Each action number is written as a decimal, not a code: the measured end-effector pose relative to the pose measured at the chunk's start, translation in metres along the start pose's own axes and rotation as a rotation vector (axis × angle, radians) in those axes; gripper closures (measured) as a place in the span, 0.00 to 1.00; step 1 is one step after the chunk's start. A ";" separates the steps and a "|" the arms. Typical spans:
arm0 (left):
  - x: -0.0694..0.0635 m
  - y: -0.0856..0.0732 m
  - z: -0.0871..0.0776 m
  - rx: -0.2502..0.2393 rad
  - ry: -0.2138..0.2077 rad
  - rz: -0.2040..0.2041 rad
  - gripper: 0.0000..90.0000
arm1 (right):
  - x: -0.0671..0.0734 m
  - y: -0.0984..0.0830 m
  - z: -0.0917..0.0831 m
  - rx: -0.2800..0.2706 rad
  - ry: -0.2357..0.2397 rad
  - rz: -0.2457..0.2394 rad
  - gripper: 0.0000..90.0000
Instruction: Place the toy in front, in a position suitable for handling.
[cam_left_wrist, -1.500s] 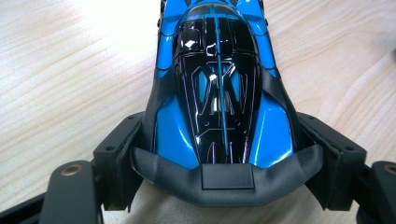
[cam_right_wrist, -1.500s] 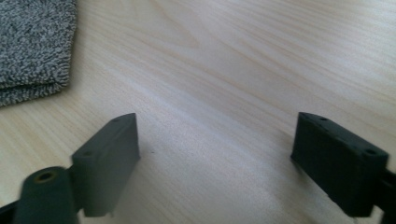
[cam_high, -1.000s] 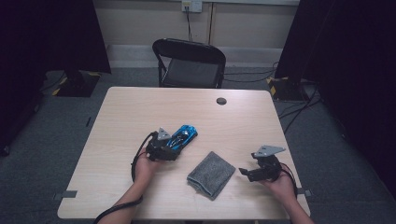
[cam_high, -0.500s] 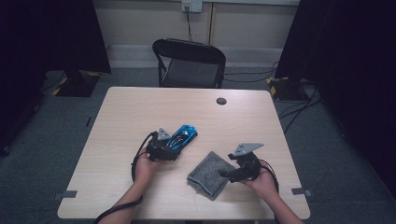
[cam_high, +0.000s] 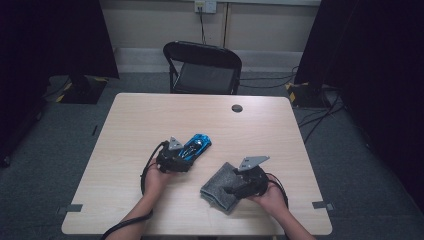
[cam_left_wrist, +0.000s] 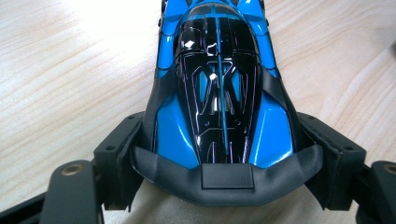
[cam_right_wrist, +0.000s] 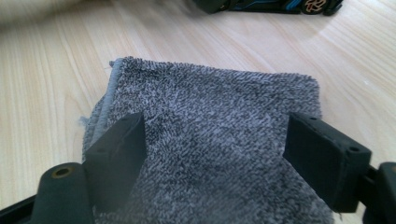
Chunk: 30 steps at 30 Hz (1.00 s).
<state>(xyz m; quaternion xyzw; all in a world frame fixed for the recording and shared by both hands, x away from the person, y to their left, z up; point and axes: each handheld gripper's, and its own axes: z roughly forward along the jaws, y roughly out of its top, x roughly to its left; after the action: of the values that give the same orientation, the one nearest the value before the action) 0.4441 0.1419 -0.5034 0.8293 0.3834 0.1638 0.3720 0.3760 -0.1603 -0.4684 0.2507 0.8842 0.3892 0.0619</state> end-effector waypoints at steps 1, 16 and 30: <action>0.000 0.000 0.000 0.000 0.000 0.000 0.27 | 0.001 0.000 0.001 0.002 -0.001 -0.003 0.22; 0.000 0.000 0.000 0.000 0.002 -0.002 0.27 | 0.009 -0.008 0.020 0.058 -0.043 -0.055 0.19; 0.000 0.000 0.000 0.002 0.004 -0.003 0.27 | 0.008 -0.010 0.022 0.049 -0.103 -0.035 0.40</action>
<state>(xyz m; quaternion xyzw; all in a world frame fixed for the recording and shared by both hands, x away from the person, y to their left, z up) 0.4437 0.1417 -0.5033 0.8288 0.3854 0.1645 0.3708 0.3713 -0.1479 -0.4899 0.2564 0.8934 0.3529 0.1079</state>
